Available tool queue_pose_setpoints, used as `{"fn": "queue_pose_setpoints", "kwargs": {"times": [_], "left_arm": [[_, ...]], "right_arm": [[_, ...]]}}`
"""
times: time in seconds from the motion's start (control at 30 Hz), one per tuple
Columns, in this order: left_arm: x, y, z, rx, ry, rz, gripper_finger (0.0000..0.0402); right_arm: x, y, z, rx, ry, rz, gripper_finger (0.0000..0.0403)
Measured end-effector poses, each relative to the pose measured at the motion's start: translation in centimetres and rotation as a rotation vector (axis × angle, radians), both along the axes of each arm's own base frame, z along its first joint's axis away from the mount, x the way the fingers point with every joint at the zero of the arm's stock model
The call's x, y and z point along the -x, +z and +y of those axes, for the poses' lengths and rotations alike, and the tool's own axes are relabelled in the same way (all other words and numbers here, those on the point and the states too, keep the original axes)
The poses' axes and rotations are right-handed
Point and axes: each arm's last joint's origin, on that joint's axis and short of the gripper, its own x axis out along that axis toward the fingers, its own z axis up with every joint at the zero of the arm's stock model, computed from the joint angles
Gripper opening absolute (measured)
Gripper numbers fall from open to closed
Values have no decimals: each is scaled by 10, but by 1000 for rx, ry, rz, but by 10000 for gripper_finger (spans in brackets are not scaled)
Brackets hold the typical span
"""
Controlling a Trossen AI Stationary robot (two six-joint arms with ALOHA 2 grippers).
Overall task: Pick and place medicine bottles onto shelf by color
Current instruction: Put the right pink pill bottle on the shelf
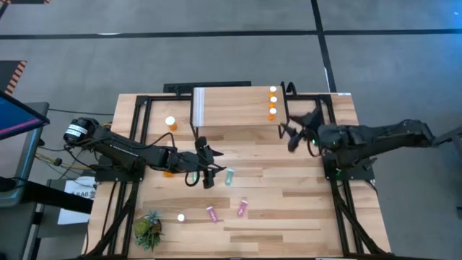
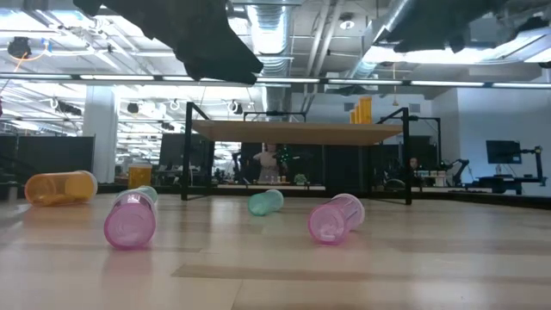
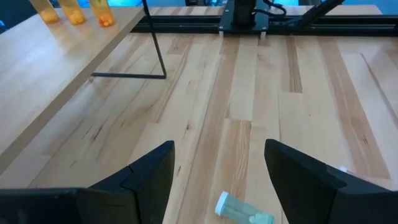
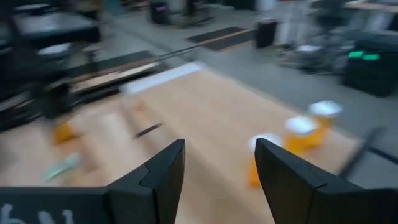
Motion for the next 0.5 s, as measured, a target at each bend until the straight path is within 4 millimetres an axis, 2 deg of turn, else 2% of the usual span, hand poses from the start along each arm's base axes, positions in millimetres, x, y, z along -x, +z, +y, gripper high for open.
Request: {"fn": "queue_pose_setpoints", "kwargs": {"times": [0.23, 0.4, 0.5], "left_arm": [[0, -2, -2, 72, -53, 16, 238], [1, -3, -3, 130, -48, 27, 238], [5, -10, -2, 183, -2, 92, 238]], "right_arm": [[-13, -31, 54, 1, 242, 33, 205], [-27, -55, 87, 61, 278, 87, 200], [-37, -65, 95, 79, 268, 102, 198]]}}
